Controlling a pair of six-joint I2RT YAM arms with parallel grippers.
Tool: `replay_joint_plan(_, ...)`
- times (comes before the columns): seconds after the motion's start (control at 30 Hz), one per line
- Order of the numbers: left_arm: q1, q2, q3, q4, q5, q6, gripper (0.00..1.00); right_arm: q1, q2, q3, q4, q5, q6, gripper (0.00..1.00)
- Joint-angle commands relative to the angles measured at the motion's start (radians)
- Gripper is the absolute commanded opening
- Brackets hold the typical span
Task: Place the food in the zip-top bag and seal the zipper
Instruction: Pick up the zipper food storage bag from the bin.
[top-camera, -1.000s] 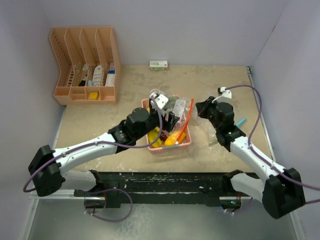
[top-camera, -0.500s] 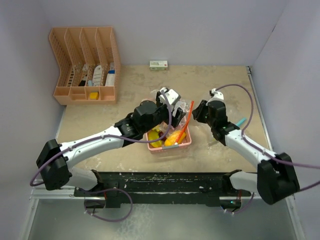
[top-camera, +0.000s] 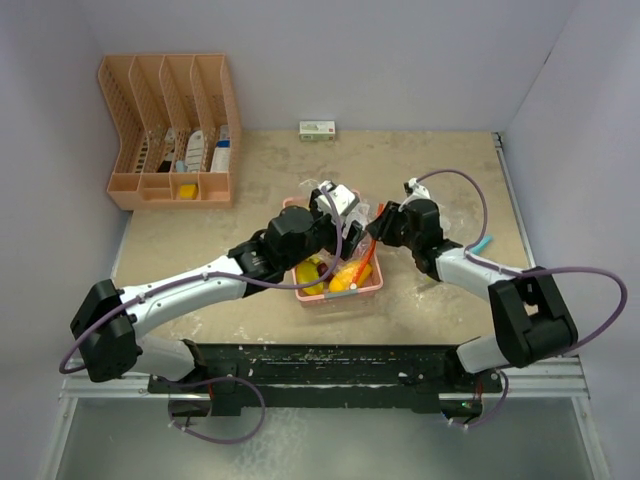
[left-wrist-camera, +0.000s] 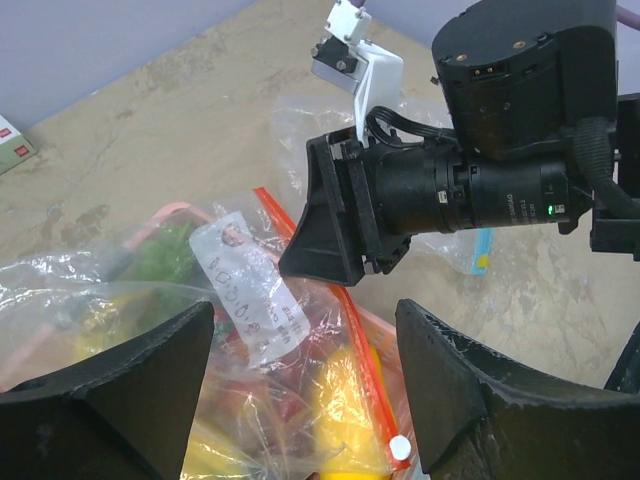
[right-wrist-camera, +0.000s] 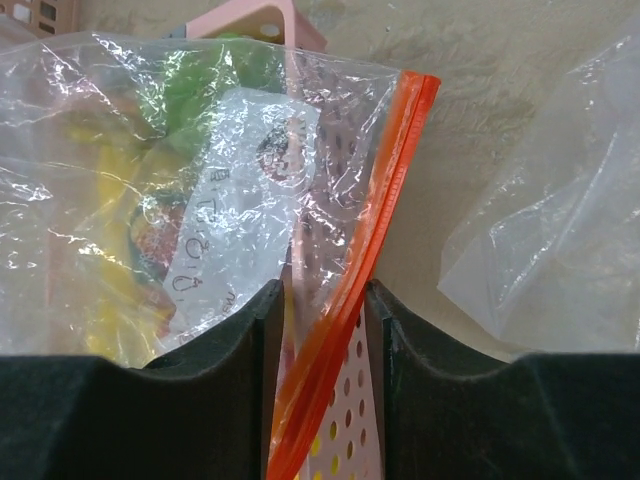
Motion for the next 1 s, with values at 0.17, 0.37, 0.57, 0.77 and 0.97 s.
replay_joint_plan(0.17,-0.004,-0.004,-0.039,0.051,-0.012,0.010,0.76,-0.011,0.008,-0.004,0.175,-0.107,0.046,0.11)
replay_joint_plan(0.37,-0.005,0.029,-0.085,0.089,-0.031,0.045,0.78,-0.011,-0.101,-0.003,0.102,-0.073,0.042,0.00)
replay_joint_plan(0.57,-0.027,0.099,-0.059,0.156,-0.062,0.084,0.86,-0.011,-0.225,0.035,-0.048,0.002,0.038,0.00)
replay_joint_plan(0.77,-0.071,0.139,-0.033,0.208,-0.104,0.089,1.00,-0.011,-0.268,0.057,-0.118,0.043,0.065,0.00)
replay_joint_plan(0.97,-0.118,0.168,-0.037,0.287,-0.195,0.099,0.99,-0.010,-0.293,0.036,-0.106,0.045,0.092,0.00)
